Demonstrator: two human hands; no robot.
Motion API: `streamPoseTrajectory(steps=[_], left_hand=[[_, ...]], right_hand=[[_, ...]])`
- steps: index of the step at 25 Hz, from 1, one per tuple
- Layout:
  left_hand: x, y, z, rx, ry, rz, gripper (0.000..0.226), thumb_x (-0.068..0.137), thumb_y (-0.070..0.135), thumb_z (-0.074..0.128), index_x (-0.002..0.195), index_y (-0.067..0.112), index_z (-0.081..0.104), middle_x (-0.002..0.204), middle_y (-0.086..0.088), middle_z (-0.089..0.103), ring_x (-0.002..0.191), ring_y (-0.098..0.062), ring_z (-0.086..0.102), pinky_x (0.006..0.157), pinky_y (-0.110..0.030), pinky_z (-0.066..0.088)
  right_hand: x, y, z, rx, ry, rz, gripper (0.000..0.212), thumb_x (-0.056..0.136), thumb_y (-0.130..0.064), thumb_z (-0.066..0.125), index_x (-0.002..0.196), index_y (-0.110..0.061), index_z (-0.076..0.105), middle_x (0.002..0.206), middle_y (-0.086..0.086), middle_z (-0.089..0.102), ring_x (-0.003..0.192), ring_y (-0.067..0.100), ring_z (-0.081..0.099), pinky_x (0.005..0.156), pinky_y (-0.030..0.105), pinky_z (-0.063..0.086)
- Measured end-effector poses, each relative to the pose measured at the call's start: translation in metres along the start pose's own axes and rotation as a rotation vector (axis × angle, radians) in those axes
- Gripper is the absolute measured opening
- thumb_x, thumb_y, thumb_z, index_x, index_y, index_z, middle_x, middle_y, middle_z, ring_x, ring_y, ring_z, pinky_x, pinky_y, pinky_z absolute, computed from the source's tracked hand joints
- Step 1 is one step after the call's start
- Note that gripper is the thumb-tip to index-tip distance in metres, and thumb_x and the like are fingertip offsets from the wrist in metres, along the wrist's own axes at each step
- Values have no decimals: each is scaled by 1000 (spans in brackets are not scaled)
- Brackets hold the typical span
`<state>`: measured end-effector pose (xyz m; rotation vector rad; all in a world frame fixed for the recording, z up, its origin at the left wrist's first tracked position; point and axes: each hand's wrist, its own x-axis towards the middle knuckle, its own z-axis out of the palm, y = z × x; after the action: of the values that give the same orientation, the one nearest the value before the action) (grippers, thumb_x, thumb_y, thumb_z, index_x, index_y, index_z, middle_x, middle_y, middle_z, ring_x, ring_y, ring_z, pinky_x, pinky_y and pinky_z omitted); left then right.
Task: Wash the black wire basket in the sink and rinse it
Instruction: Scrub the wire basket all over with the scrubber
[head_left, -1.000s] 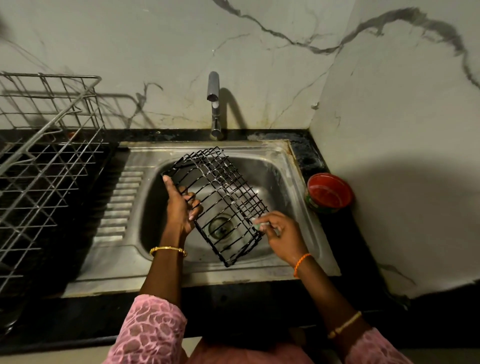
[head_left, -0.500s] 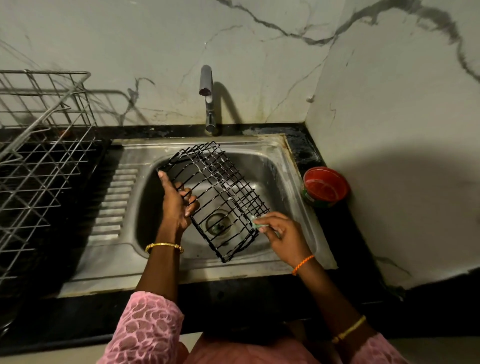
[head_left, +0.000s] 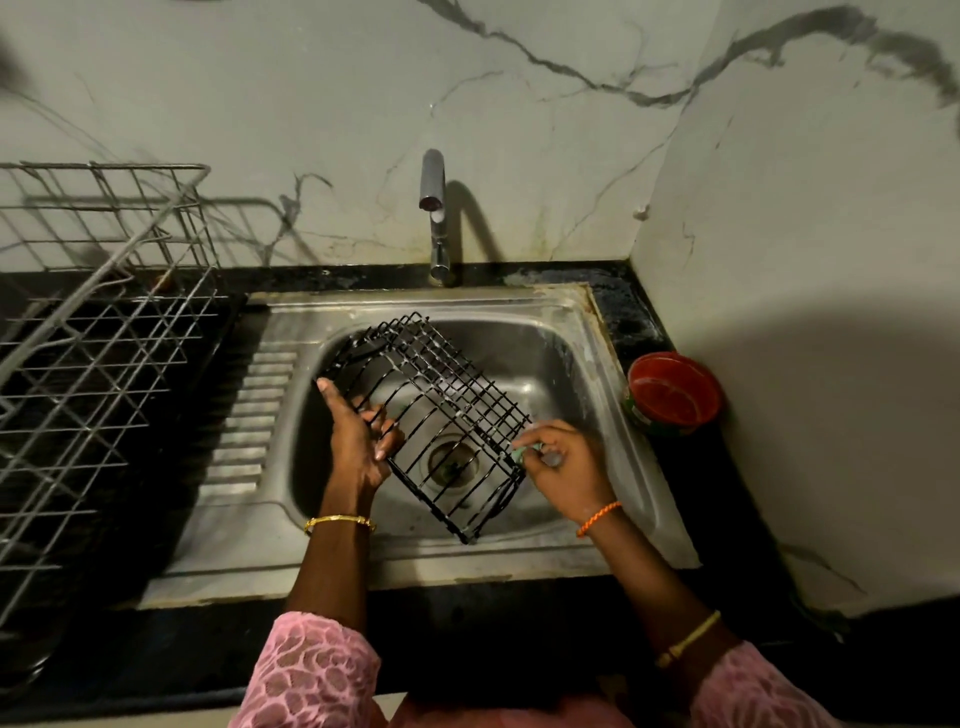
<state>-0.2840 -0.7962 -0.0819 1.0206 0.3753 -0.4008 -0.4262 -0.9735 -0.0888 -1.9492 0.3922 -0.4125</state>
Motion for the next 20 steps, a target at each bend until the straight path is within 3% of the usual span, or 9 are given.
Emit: streamPoseTrajectory(steps=[4, 10, 12, 16, 20], left_hand=[[-5, -3, -3, 14, -46, -9, 63, 81, 79, 31, 60, 19, 35, 42, 7, 30, 25, -6, 21, 33, -16, 14], [-22, 3, 21, -2, -71, 16, 56, 85, 73, 31, 66, 22, 37, 47, 8, 31, 29, -5, 22, 36, -14, 10], [-22, 3, 25, -25, -80, 22, 55, 86, 73, 32, 64, 23, 36, 48, 8, 29, 29, -5, 22, 36, -14, 10], [-14, 8, 28, -95, -82, 33, 55, 85, 73, 35, 66, 21, 35, 51, 8, 28, 31, -5, 21, 32, -13, 14], [-10, 7, 32, -90, -72, 33, 56, 85, 73, 34, 67, 21, 33, 49, 9, 28, 30, -5, 20, 30, -10, 14]], right_hand=[[69, -43, 28, 103, -44, -16, 15, 81, 6, 61, 93, 1, 68, 95, -2, 66, 87, 5, 59, 82, 22, 51], [147, -110, 45, 35, -105, -120, 21, 83, 3, 61, 103, 0, 65, 115, 11, 64, 103, 12, 56, 88, 19, 45], [140, -106, 33, -6, -125, -168, 21, 82, 3, 61, 103, -1, 65, 115, 9, 63, 105, 15, 57, 90, 18, 47], [71, -52, 5, -81, -106, -168, 18, 84, -2, 61, 98, -11, 68, 104, -7, 57, 96, 8, 56, 78, 5, 46], [45, -22, -9, -34, -53, -137, 22, 82, 3, 60, 88, -15, 71, 94, -12, 61, 97, 13, 59, 82, 16, 49]])
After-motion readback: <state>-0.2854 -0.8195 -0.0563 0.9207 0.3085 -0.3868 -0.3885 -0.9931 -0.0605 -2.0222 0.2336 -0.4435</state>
